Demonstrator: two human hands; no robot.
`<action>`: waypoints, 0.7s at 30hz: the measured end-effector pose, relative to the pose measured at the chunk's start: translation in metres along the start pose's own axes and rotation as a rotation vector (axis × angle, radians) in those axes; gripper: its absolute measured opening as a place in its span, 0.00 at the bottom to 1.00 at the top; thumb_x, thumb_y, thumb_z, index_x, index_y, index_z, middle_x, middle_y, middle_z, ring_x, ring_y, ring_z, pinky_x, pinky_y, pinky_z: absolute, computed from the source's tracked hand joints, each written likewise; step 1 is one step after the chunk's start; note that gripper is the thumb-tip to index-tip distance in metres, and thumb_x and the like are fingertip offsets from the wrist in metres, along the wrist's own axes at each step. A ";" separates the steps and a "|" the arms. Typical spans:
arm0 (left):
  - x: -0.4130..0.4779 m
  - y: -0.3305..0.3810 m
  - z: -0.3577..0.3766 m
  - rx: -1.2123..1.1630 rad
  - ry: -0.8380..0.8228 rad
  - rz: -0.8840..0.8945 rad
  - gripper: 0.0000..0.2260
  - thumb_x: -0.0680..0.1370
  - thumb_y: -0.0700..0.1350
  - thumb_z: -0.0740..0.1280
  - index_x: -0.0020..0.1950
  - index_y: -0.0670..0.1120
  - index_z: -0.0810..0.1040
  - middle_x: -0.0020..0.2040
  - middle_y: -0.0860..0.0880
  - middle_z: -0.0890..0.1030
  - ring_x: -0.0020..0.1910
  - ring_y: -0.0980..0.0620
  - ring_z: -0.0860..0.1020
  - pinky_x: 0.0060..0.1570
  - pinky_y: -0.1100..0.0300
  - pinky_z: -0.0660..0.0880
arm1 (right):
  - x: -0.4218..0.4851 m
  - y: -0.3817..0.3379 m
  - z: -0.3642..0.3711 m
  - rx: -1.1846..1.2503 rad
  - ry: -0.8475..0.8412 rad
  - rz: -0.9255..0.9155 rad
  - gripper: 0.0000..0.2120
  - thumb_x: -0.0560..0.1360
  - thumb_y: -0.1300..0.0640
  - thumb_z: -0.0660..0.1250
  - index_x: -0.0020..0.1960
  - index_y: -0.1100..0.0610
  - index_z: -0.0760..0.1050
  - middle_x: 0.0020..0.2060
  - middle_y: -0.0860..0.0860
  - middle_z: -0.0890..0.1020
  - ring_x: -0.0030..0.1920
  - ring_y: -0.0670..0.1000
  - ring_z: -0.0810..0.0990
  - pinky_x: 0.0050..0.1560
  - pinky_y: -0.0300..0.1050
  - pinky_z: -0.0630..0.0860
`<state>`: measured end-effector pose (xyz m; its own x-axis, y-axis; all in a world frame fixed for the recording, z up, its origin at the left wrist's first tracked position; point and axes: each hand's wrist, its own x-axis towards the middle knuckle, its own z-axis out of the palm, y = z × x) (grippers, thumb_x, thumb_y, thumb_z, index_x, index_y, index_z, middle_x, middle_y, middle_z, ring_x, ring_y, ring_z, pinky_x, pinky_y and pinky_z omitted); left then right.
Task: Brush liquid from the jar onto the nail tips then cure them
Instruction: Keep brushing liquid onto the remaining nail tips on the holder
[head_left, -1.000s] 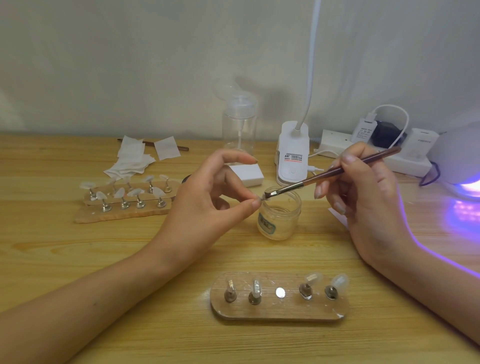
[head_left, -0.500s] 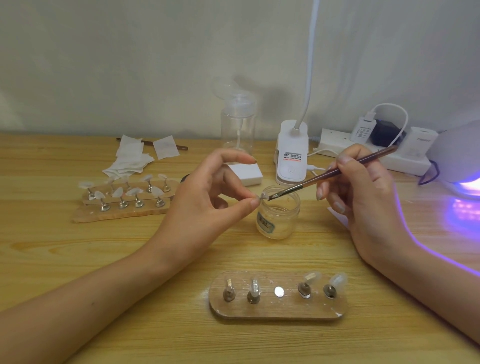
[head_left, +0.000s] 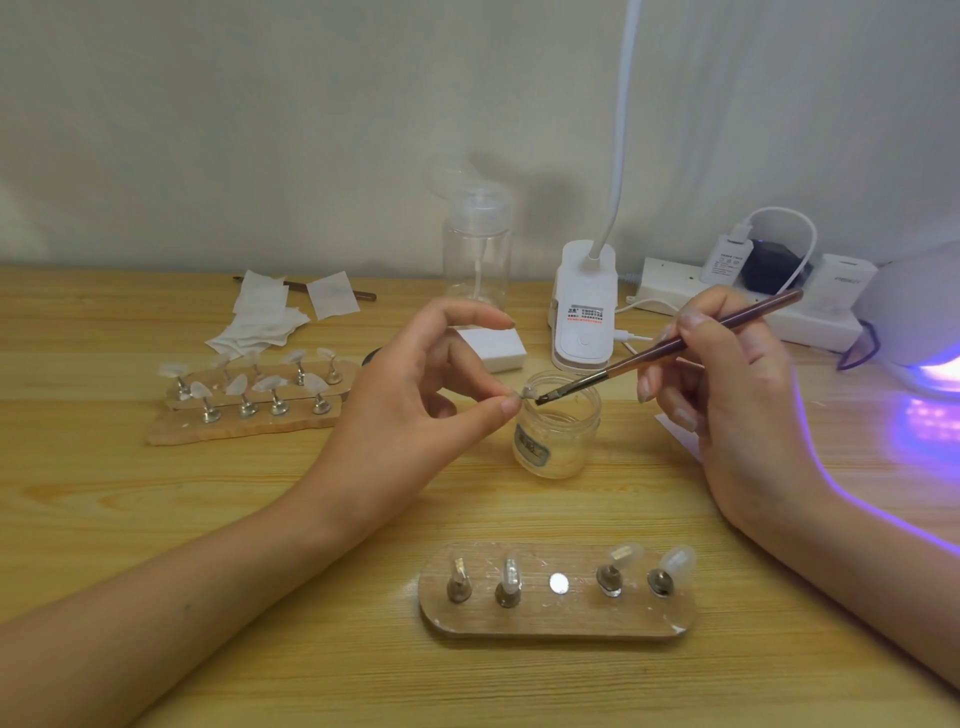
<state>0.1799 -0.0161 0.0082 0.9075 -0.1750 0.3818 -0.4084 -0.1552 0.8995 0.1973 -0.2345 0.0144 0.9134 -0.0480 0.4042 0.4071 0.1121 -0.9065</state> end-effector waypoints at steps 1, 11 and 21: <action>0.000 0.000 0.000 -0.001 0.000 -0.001 0.20 0.74 0.37 0.74 0.63 0.52 0.76 0.38 0.53 0.81 0.45 0.55 0.83 0.41 0.46 0.77 | 0.000 0.000 0.000 0.020 0.010 -0.005 0.12 0.82 0.60 0.55 0.41 0.54 0.67 0.26 0.54 0.78 0.20 0.46 0.61 0.23 0.40 0.57; 0.000 0.001 0.000 0.009 0.002 0.002 0.20 0.74 0.38 0.74 0.63 0.51 0.76 0.38 0.54 0.81 0.43 0.57 0.82 0.41 0.45 0.76 | 0.001 0.001 0.000 0.100 -0.059 0.013 0.10 0.79 0.56 0.58 0.40 0.52 0.70 0.28 0.56 0.79 0.21 0.48 0.66 0.23 0.34 0.65; 0.000 0.001 0.000 0.018 0.003 0.001 0.19 0.74 0.38 0.74 0.63 0.51 0.76 0.38 0.54 0.81 0.43 0.58 0.82 0.41 0.44 0.77 | 0.002 -0.001 -0.001 0.140 -0.011 -0.005 0.08 0.79 0.55 0.58 0.41 0.53 0.68 0.28 0.55 0.79 0.22 0.47 0.66 0.24 0.36 0.64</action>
<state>0.1793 -0.0165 0.0092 0.9072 -0.1728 0.3836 -0.4113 -0.1726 0.8950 0.1984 -0.2357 0.0161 0.9111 -0.0384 0.4105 0.4065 0.2498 -0.8789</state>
